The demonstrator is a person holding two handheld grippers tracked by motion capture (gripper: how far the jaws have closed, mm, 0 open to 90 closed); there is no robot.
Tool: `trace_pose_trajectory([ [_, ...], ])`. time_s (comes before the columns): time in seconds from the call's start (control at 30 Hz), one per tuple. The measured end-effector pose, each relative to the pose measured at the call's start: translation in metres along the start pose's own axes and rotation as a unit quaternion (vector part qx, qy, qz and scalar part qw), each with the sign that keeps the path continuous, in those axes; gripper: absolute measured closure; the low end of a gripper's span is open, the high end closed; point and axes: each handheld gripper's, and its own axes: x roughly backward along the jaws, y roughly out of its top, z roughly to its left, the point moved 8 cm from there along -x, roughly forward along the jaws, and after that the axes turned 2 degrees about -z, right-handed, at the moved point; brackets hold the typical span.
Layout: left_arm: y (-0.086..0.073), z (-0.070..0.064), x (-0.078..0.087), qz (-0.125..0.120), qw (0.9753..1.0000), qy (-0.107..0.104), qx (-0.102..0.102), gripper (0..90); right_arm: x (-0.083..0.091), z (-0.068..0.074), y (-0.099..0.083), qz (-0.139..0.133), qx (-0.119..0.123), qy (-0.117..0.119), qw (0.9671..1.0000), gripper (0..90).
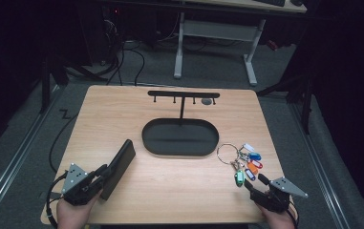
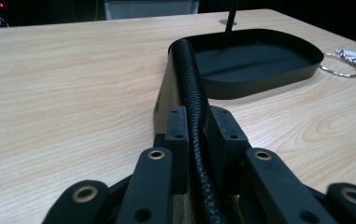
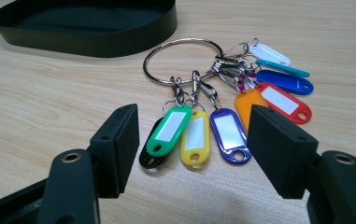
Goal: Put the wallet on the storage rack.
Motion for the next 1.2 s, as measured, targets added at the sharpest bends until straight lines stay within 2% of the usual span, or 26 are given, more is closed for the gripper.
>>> trace_pose_trajectory([
  [0.27, 0.000, -0.001, 0.001, 0.003, 1.0000, 0.003, -0.008, 71.8, 0.000, -0.001, -0.001, 0.001, -0.002, -0.001, 1.0000, 35.1],
  [0.43, -0.003, -0.001, -0.001, 0.016, 0.9998, 0.001, -0.007, 69.3, 0.000, -0.001, -0.002, 0.003, 0.000, -0.002, 1.0000, 35.1],
  [0.63, -0.006, -0.002, -0.005, 0.039, 0.9990, 0.008, -0.023, 68.9, 0.002, -0.001, 0.000, -0.002, 0.000, -0.007, 1.0000, 35.2],
  [0.7, -0.005, -0.003, -0.007, 0.060, 0.9975, 0.014, -0.033, 68.6, 0.003, -0.001, 0.000, -0.001, -0.003, -0.007, 1.0000, 35.2],
  [0.73, -0.005, -0.003, -0.007, 0.060, 0.9975, 0.014, -0.033, 68.3, 0.003, -0.001, 0.000, -0.001, -0.003, -0.007, 1.0000, 35.2],
  [0.77, -0.003, -0.004, -0.010, 0.077, 0.9961, 0.014, -0.039, 67.9, 0.003, 0.000, 0.000, -0.002, 0.000, -0.002, 1.0000, 35.2],
  [0.8, -0.003, -0.004, -0.010, 0.077, 0.9961, 0.014, -0.039, 67.9, 0.003, 0.000, 0.000, -0.002, 0.000, -0.002, 1.0000, 35.2],
  [0.83, -0.002, -0.005, -0.013, 0.094, 0.9943, 0.018, -0.047, 67.9, 0.003, 0.002, -0.001, 0.000, 0.006, 0.003, 1.0000, 35.1],
  [0.87, -0.002, -0.005, -0.013, 0.094, 0.9943, 0.018, -0.047, 67.9, 0.003, 0.002, -0.001, 0.000, 0.006, 0.003, 1.0000, 35.1],
  [0.9, -0.001, -0.006, -0.015, 0.110, 0.9924, 0.015, -0.052, 67.9, 0.003, 0.004, 0.001, -0.005, 0.008, 0.013, 0.9999, 34.4],
  [0.93, -0.001, -0.006, -0.015, 0.110, 0.9924, 0.015, -0.052, 68.1, 0.003, 0.004, 0.001, -0.005, 0.008, 0.013, 0.9999, 34.4],
  [0.97, -0.001, -0.007, -0.017, 0.128, 0.9904, 0.011, -0.051, 68.3, 0.003, 0.007, 0.001, -0.005, 0.011, 0.021, 0.9997, 34.3],
  [1.0, -0.001, -0.007, -0.017, 0.128, 0.9904, 0.011, -0.051, 68.3, 0.003, 0.007, 0.001, -0.005, 0.011, 0.021, 0.9997, 34.3],
  [1.03, 0.000, -0.008, -0.018, 0.146, 0.9869, 0.013, -0.067, 68.2, 0.003, 0.010, 0.002, -0.006, 0.016, 0.025, 0.9995, 34.3],
  [1.07, 0.000, -0.008, -0.018, 0.146, 0.9869, 0.013, -0.067, 68.0, 0.003, 0.010, 0.002, -0.007, 0.019, 0.028, 0.9994, 34.3],
  [1.1, 0.001, -0.007, -0.020, 0.164, 0.9832, 0.015, -0.078, 68.0, 0.003, 0.012, 0.003, -0.008, 0.019, 0.029, 0.9994, 34.4],
  [1.17, 0.003, -0.008, -0.021, 0.183, 0.9783, 0.017, -0.095, 67.6, 0.003, 0.014, 0.003, -0.008, 0.024, 0.032, 0.9992, 34.4],
  [1.2, 0.003, -0.008, -0.021, 0.183, 0.9783, 0.017, -0.095, 67.4, 0.003, 0.014, 0.003, -0.008, 0.024, 0.032, 0.9992, 34.4],
])
